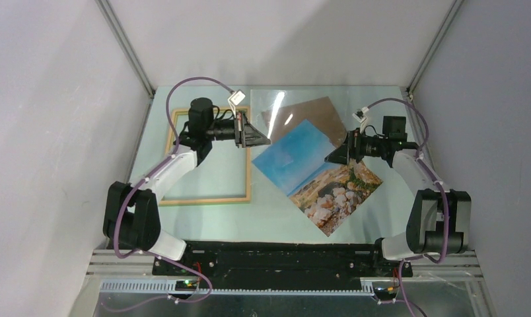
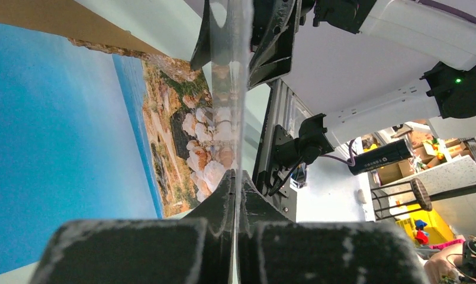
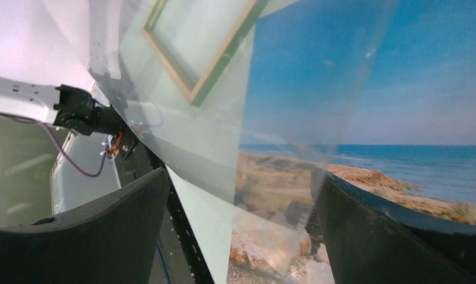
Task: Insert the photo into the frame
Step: Pick up the photo frame item at the center of the board.
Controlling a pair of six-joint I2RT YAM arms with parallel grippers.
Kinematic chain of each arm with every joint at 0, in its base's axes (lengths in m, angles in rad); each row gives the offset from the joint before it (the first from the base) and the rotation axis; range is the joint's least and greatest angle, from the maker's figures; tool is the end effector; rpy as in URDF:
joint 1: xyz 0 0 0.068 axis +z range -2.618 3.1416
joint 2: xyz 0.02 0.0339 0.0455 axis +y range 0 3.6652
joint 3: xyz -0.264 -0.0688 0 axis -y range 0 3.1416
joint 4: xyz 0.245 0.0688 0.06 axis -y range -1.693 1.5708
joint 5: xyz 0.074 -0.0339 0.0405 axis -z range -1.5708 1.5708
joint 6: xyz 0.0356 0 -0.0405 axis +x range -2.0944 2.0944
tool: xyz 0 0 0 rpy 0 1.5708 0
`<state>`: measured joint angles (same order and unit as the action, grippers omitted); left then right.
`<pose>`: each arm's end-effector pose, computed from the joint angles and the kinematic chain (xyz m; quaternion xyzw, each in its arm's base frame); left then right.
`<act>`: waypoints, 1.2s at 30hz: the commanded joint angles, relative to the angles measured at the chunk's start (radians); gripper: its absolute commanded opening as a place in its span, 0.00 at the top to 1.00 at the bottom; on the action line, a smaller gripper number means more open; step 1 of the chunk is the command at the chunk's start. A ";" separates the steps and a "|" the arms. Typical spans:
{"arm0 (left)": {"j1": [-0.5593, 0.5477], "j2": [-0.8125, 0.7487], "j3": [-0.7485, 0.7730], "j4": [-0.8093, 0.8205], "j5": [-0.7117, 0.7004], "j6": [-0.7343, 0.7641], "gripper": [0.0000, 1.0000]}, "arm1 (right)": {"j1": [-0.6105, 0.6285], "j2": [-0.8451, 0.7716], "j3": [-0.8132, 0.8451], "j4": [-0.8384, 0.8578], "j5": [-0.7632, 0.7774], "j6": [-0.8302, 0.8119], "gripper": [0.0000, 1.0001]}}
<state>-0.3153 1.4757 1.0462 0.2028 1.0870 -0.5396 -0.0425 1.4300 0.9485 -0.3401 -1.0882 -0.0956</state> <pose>0.3048 -0.1326 0.3085 0.2450 0.7016 -0.5892 0.3172 0.2906 0.0192 0.2483 -0.2105 0.7910 0.4590 0.3456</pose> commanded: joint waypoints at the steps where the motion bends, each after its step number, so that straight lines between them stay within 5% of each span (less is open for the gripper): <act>1: 0.013 -0.028 0.007 0.021 0.035 0.001 1.00 | 0.014 -0.022 -0.002 0.072 -0.110 -0.003 0.10; 4: 0.022 -0.021 0.003 0.036 0.030 -0.019 1.00 | 0.015 -0.022 -0.003 0.082 -0.162 0.025 0.16; 11: 0.049 0.012 -0.005 0.116 0.033 -0.079 1.00 | 0.003 -0.060 -0.003 0.135 -0.229 0.100 0.53; 24: 0.112 0.069 0.018 0.127 0.042 -0.067 0.99 | -0.027 -0.102 -0.003 0.196 -0.287 0.193 1.00; 31: 0.113 0.082 0.018 0.127 0.035 -0.092 0.65 | -0.005 -0.133 -0.005 0.301 -0.224 0.345 1.00; 36: 0.117 0.090 0.022 0.127 0.041 -0.112 0.44 | 0.004 -0.143 -0.035 0.560 -0.166 0.587 1.00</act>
<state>-0.2054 1.5639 1.0435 0.2962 1.1099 -0.6308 -0.0475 1.3182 0.9272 -0.0212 -1.3010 0.2806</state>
